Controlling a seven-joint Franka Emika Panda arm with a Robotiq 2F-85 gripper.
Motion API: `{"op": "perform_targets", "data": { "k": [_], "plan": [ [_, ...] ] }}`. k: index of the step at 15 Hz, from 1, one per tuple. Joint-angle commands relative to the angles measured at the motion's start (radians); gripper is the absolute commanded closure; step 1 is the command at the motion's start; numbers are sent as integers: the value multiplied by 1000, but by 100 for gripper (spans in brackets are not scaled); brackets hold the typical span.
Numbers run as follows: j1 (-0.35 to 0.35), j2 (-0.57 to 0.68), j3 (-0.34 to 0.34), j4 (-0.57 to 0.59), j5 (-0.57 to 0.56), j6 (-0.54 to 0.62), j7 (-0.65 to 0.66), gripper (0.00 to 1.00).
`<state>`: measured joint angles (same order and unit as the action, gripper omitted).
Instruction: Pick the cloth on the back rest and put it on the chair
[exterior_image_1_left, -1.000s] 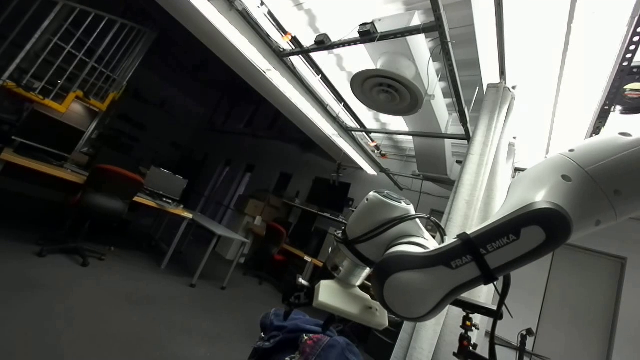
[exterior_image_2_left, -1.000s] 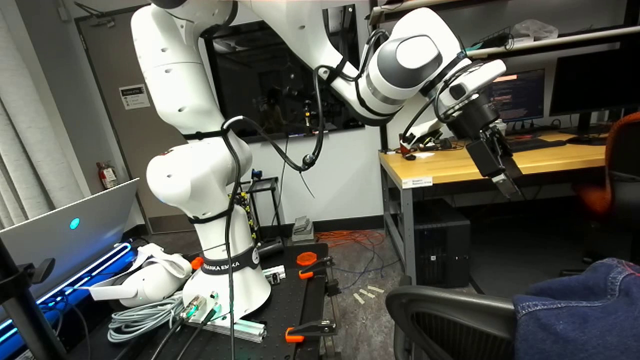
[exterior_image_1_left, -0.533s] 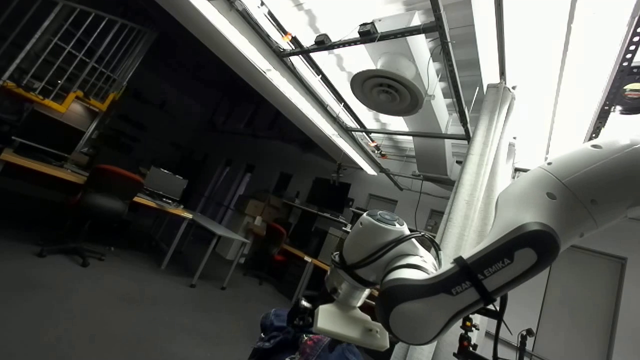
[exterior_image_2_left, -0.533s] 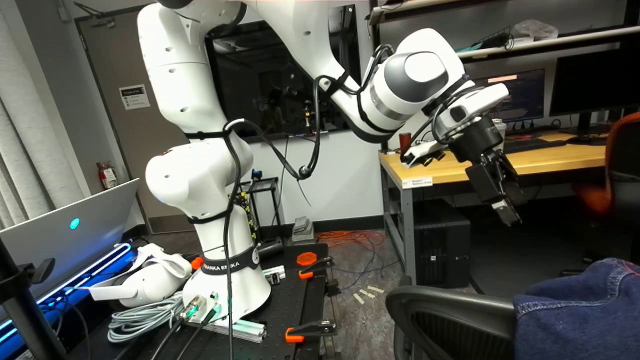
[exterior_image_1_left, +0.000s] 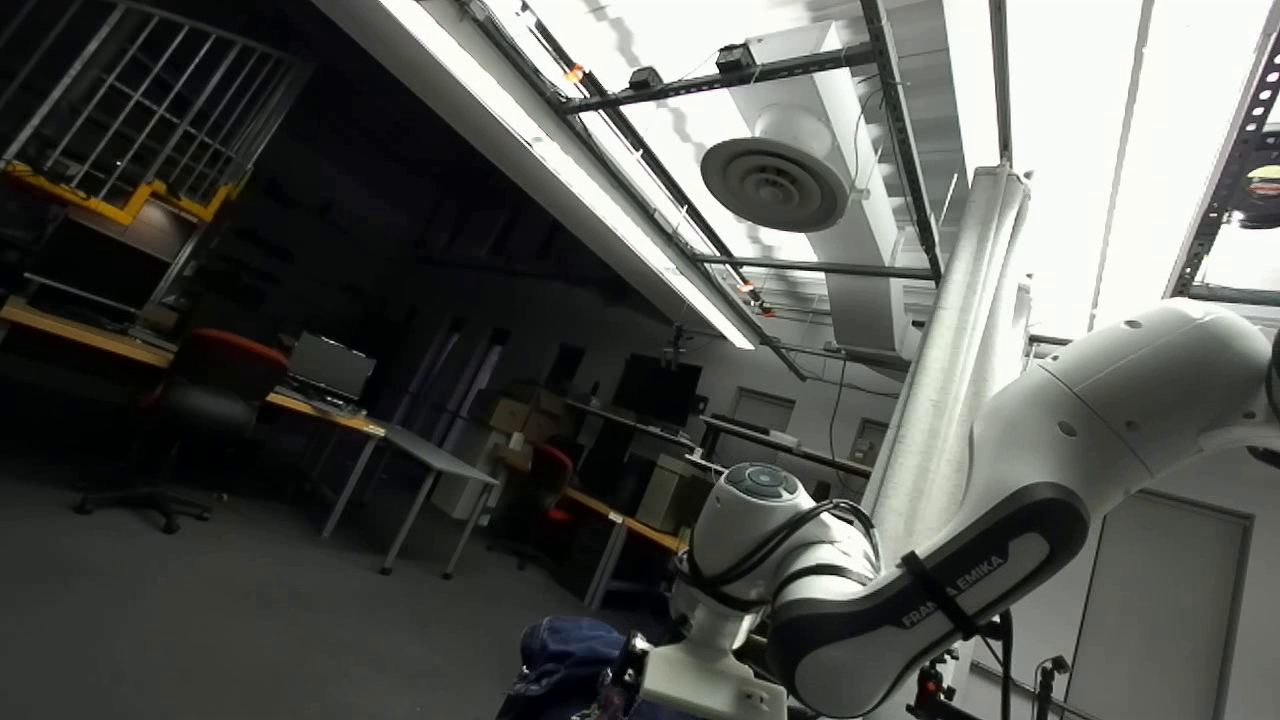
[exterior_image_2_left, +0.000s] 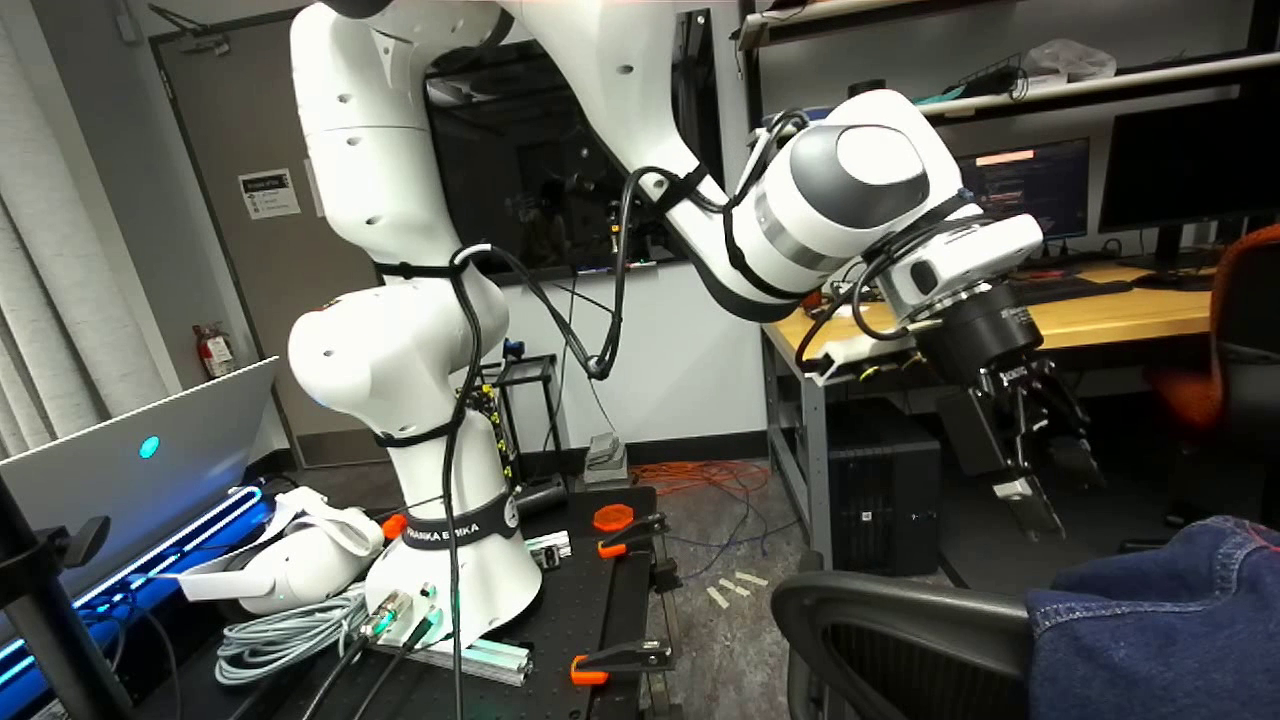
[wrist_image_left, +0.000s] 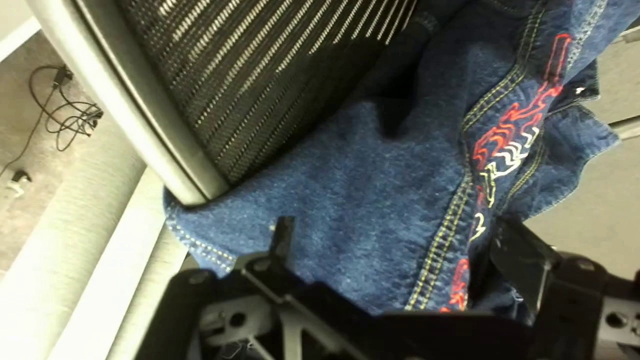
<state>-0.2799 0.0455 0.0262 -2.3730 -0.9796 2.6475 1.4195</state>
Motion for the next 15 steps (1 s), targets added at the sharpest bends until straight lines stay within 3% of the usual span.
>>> {"op": "perform_targets", "data": {
  "k": [1,8,9,10,12,13,15],
  "plan": [
    [-3,74,-17,71,-78,-15,105,0],
    [7,213,-35,199,-172,-12,186,0],
    [6,229,-35,212,-168,-12,184,5],
    [6,242,-35,222,-164,-11,180,26],
    [9,265,-35,242,-167,-12,178,31],
    [75,270,-102,247,-144,2,161,39],
    [99,276,-124,258,-145,1,161,56]
  ]
}}
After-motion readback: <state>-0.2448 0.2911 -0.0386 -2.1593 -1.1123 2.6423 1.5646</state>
